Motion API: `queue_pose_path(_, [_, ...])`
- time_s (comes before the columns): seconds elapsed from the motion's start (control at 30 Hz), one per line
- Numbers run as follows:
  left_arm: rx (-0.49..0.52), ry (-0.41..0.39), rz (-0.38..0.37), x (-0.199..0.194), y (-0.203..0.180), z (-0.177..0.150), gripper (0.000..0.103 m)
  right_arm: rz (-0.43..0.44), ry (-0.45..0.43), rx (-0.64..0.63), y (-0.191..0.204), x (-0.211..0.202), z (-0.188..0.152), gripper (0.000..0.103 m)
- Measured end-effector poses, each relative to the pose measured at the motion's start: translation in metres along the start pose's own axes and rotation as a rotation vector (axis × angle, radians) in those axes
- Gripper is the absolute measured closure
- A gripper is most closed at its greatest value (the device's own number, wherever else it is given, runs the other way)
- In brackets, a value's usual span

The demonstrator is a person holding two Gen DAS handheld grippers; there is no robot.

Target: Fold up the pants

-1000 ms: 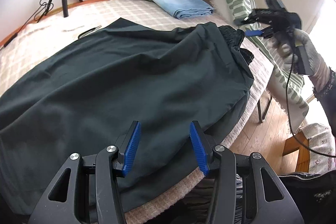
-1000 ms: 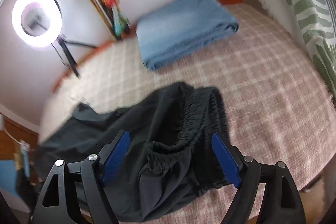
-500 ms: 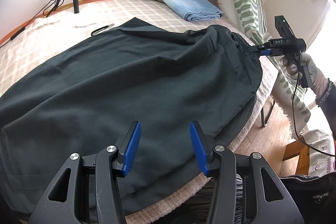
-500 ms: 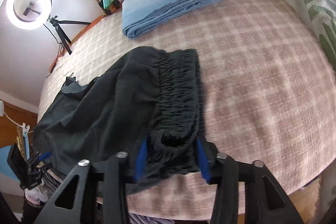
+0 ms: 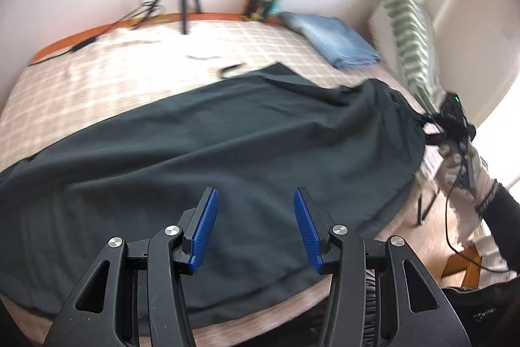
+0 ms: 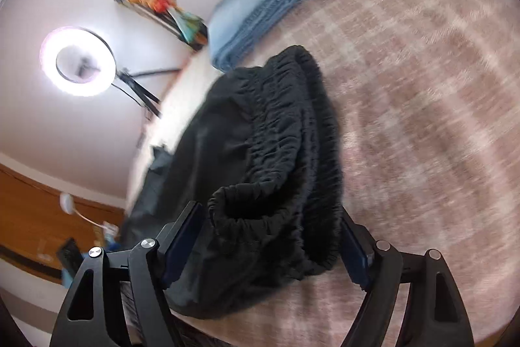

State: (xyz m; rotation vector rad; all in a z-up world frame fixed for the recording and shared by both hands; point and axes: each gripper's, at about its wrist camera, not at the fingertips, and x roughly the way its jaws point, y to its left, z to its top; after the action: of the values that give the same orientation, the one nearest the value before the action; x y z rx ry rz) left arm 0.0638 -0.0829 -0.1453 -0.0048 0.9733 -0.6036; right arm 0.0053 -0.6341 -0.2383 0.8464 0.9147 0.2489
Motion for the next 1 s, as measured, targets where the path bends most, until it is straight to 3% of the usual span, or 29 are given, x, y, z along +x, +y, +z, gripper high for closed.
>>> queue_pose_path(0.03, [-0.014,0.004,0.008,-0.001,0.007,-0.001,0.056,0.012,0.000,0.026,-0.003,0.005,-0.002,0.053])
queue_pose_path(0.07, [-0.029,0.011,0.014,0.000,0.013,-0.003,0.056,0.015,0.001,0.040,-0.005,0.007,-0.005,0.061])
queue_pose_path(0.23, [-0.035,0.065,0.010,0.006,0.022,-0.014,0.056,-0.050,-0.048,-0.014,0.023,-0.008,-0.013,0.077])
queue_pose_path(0.33, [0.055,0.082,-0.001,0.004,0.004,-0.017,0.056,-0.071,-0.120,-0.091,0.053,-0.046,-0.013,0.079])
queue_pose_path(0.43, [0.184,0.103,-0.028,0.003,-0.022,-0.021,0.056,-0.151,-0.159,-0.104,0.059,-0.068,-0.019,0.079])
queue_pose_path(0.63, [0.438,0.216,-0.056,0.032,-0.076,-0.043,0.056,-0.287,-0.085,-0.059,0.027,-0.037,-0.034,0.079])
queue_pose_path(0.73, [0.482,0.240,-0.064,0.041,-0.086,-0.048,0.056,-0.284,-0.085,-0.022,0.015,-0.035,-0.038,0.076])
queue_pose_path(0.87, [0.533,0.239,0.003,0.054,-0.090,-0.048,0.056,-0.254,-0.096,-0.003,0.010,-0.047,-0.036,0.075])
queue_pose_path(0.93, [0.526,0.238,-0.014,0.057,-0.087,-0.045,0.056,-0.254,-0.098,-0.023,0.016,-0.050,-0.035,0.075])
queue_pose_path(0.97, [0.534,0.229,-0.010,0.058,-0.087,-0.044,0.058,-0.259,-0.099,-0.036,0.020,-0.051,-0.034,0.075])
queue_pose_path(1.0, [0.550,0.223,0.000,0.059,-0.088,-0.045,0.066,-0.265,-0.099,-0.047,0.022,-0.051,-0.034,0.074])
